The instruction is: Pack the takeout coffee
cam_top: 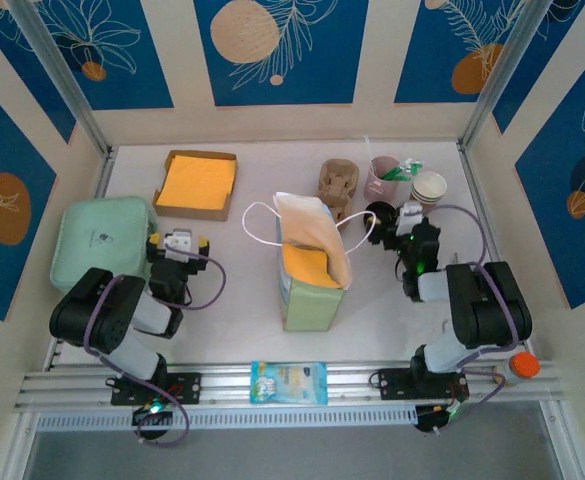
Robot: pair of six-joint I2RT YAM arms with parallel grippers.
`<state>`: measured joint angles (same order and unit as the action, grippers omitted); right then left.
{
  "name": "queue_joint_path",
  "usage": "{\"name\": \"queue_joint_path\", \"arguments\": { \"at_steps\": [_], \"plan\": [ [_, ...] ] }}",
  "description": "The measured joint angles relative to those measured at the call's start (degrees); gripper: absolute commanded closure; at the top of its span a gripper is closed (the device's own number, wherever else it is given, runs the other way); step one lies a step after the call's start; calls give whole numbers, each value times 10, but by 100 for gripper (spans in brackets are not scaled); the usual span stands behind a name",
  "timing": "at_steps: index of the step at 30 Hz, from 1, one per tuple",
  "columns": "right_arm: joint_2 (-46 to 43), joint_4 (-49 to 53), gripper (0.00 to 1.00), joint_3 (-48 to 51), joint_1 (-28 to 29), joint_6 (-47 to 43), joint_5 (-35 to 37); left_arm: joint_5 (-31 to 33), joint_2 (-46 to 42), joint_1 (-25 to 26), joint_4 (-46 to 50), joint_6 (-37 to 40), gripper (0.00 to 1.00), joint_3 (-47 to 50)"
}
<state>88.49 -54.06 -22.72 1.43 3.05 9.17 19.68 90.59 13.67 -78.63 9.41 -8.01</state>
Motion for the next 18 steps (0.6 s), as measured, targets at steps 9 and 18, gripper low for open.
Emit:
{"name": "queue_joint_path", "arguments": {
  "at_steps": [9,18],
  "plan": [
    [-5,67,1,-15,-8,15,-21,-37,17,-5,0,2,0,-6],
    [-5,71,1,-11,-3,19,-14,-50,24,-14,19,-1,0,-26]
  ]
}}
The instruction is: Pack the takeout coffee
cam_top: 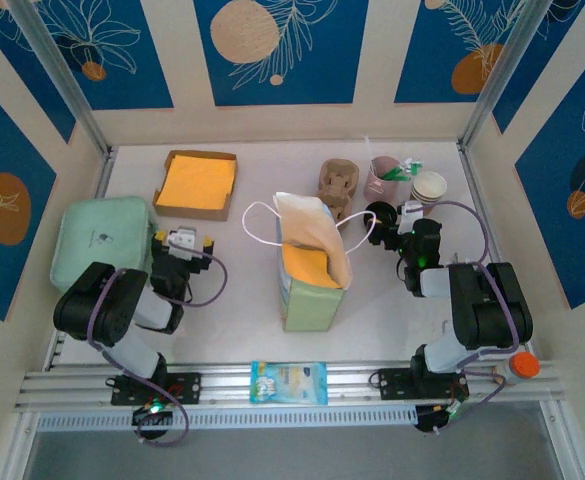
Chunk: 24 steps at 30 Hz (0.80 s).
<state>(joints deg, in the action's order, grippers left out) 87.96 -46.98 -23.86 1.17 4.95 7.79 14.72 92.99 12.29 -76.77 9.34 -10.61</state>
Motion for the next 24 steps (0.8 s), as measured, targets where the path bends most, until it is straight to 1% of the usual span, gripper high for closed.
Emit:
{"name": "queue_joint_path", "arguments": {
  "at_steps": [3,5,8,14,20,24],
  "plan": [
    [0,1,1,0,-1,6,7,-18,-12,-21,78,-14,0,-42],
    [0,1,1,0,-1,9,9,-51,-17,-54,141,-31,0,-88],
    [0,1,1,0,-1,11,11,-74,-25,-84,178,-49,0,-113],
    [0,1,1,0,-1,11,12,-98,-29,-87,206,-52,0,-114],
    [0,1,1,0,0,11,15,-104,-29,-87,212,-54,0,-114],
    [0,-3,1,6,9,14,48,-105,-29,-87,212,-54,0,-114]
  ]
}}
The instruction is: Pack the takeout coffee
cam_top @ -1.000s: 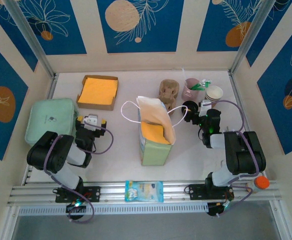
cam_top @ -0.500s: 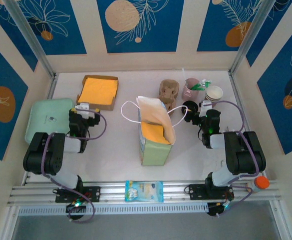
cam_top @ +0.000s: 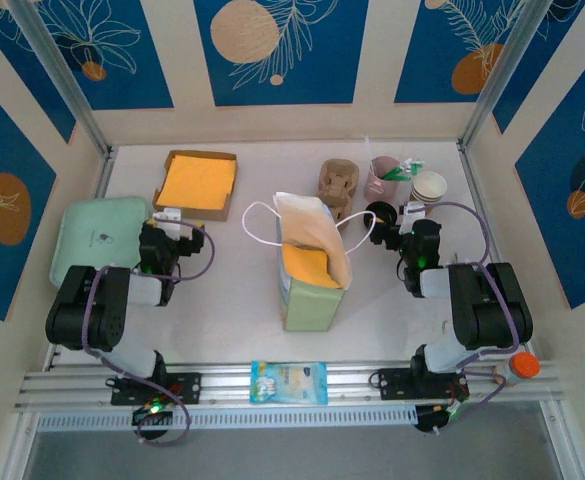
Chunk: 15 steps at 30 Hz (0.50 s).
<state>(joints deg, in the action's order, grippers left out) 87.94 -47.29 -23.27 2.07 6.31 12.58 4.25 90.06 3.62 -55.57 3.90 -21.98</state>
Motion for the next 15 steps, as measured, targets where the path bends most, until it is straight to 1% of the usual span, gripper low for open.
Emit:
{"name": "queue_joint_path", "arguments": {
  "at_steps": [2,8,15],
  "plan": [
    [0,-2,1,5,2,8,22,0,0,0,0,0,0,0],
    [0,-2,1,6,3,15,51,-2,0,0,3,0,0,0],
    [0,-2,1,6,3,15,55,-2,0,0,4,0,0,0]
  ]
}}
